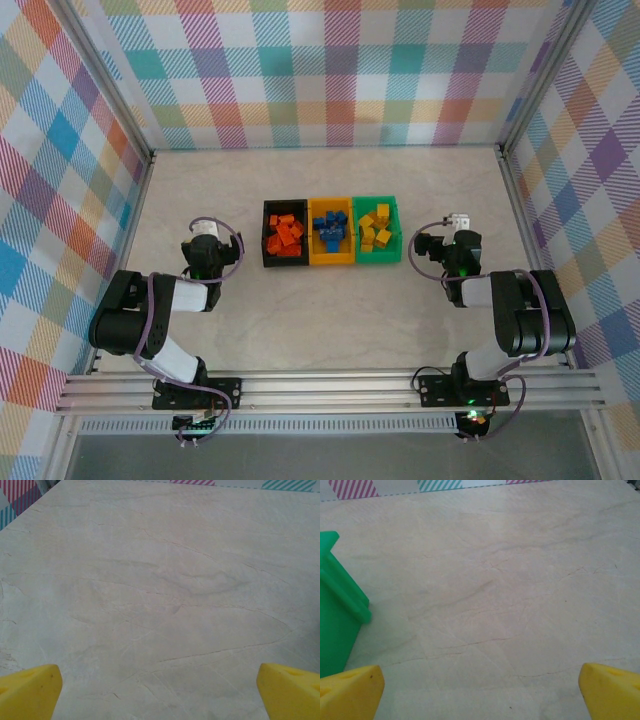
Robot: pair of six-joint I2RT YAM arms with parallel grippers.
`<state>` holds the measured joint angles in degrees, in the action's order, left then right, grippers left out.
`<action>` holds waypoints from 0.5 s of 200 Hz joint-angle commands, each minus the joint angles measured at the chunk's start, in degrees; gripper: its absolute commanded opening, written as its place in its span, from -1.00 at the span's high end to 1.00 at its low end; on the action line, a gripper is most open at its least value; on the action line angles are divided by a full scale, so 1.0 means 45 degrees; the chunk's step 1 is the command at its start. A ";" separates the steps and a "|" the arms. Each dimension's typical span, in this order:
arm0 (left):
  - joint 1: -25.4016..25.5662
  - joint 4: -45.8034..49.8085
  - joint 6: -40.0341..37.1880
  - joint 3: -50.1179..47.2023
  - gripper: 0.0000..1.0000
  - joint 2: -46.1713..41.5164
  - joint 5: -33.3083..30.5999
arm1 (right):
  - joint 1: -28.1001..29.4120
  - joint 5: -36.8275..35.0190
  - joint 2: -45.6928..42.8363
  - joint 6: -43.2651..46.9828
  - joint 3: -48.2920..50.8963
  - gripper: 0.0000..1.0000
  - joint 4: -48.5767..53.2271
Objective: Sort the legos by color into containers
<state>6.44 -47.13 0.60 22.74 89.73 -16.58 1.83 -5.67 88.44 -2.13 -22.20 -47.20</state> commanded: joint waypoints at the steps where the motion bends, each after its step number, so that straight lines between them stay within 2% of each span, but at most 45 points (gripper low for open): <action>1: -0.0178 -0.0522 0.0044 -0.0108 -1.00 -0.0057 -0.0080 | -0.0094 0.0297 -0.0132 0.0142 -0.0058 -0.99 -0.0546; 100: -0.0180 -0.0522 0.0058 -0.0104 -1.00 -0.0058 -0.0085 | -0.0102 0.0301 -0.0103 0.0137 -0.0068 -0.99 -0.0564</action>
<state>6.44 -47.13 0.60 22.74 89.73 -16.58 1.83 -5.28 88.44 -2.09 -22.20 -47.57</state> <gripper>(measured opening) 0.998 0.997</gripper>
